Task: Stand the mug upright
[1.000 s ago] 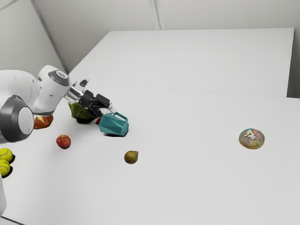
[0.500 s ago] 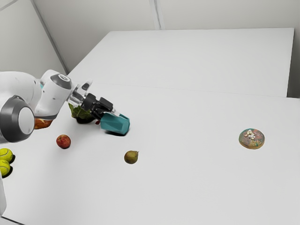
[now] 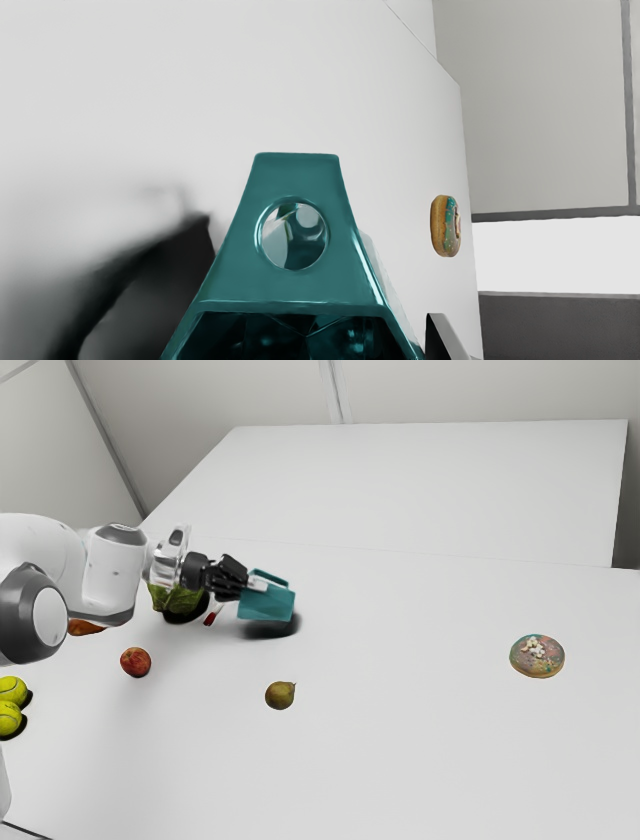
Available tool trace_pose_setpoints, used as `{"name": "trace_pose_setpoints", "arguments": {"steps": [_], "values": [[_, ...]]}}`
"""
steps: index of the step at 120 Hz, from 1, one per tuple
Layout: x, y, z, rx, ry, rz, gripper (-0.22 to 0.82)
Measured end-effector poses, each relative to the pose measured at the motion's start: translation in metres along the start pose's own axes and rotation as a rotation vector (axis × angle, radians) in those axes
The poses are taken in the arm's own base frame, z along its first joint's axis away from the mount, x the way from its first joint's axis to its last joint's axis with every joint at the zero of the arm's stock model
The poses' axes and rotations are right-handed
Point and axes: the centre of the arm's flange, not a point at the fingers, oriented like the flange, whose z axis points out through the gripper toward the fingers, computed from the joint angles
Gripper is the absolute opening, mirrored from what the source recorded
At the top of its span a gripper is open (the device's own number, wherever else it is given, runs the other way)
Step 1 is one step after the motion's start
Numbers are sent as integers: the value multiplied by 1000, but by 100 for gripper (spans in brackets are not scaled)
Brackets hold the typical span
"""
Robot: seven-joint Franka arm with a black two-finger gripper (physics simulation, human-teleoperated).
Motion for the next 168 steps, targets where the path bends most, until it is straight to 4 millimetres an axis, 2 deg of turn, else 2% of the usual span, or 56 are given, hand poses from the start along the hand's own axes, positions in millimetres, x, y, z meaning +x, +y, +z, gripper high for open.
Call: {"name": "trace_pose_setpoints", "arguments": {"steps": [13,19,25,30,41,56,69,84,97,105,117,124,134,153,168], "values": [[6,13,-2,-19,13,23,-14],[16,27,-3,-13,10,61,-15],[27,49,5,30,-34,131,-15],[35,68,18,86,-90,199,-16],[44,93,41,244,-226,329,-16],[49,132,95,471,-424,549,-17],[47,153,139,636,-529,712,-17],[46,163,161,781,-600,804,-17],[39,174,158,879,-663,791,-17],[22,181,153,918,-698,755,-17],[-18,190,144,960,-729,700,-17],[-41,185,144,971,-735,670,-17],[-59,171,149,981,-714,643,-17],[-61,162,155,1002,-598,644,-17],[-69,142,152,1008,-552,592,-17]]}}
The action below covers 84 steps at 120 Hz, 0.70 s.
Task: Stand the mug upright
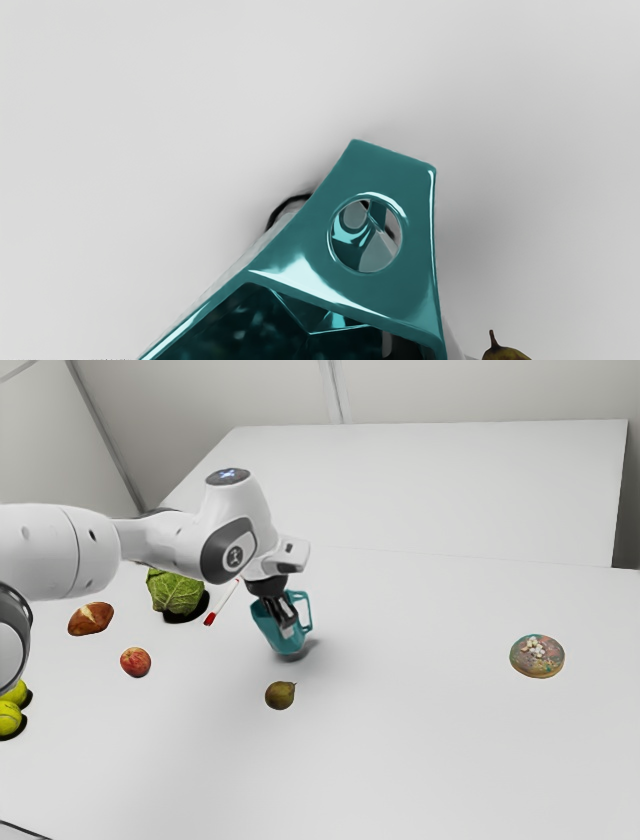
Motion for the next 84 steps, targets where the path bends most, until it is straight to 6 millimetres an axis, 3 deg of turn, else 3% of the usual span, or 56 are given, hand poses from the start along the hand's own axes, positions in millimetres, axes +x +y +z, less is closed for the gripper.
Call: {"name": "trace_pose_setpoints", "arguments": {"steps": [25,54,73,84], "values": [[-8,3,3,0,25,-69,-17],[-7,3,5,-7,38,-113,31],[-7,3,-4,0,51,-130,47],[-12,-1,-38,21,66,-148,51]]}}
